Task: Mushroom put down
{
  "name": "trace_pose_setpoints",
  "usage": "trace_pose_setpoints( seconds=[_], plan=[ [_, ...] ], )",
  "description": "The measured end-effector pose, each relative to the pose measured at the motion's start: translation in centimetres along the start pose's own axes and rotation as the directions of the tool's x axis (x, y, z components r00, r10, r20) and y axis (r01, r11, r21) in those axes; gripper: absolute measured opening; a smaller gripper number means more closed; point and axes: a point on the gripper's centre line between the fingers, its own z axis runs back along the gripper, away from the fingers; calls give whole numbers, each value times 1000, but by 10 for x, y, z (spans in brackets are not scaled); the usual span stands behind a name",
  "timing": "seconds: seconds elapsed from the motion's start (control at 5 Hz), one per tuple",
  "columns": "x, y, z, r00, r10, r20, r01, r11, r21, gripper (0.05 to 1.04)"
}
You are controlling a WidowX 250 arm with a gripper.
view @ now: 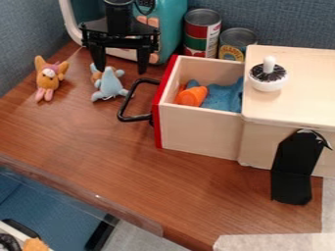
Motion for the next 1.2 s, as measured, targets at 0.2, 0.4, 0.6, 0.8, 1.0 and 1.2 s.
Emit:
trace_pose_setpoints(
  seconds=[0.2,0.4,0.6,0.8,1.0,1.2],
  plan=[
    [-5,-2,-8,999,-3,-38,3,1000,5,999],
    [-7,-21,14,999,-43,-32,42,999,-23,999],
    [-2,-48,53,997,-73,28,75,995,-64,999],
    [-5,-81,82,988,-145,50,150,980,-131,999],
    [-11,-112,108,974,-222,53,228,955,-188,999],
    [-27,-141,113,948,-318,30,318,928,-194,999]
  ],
)
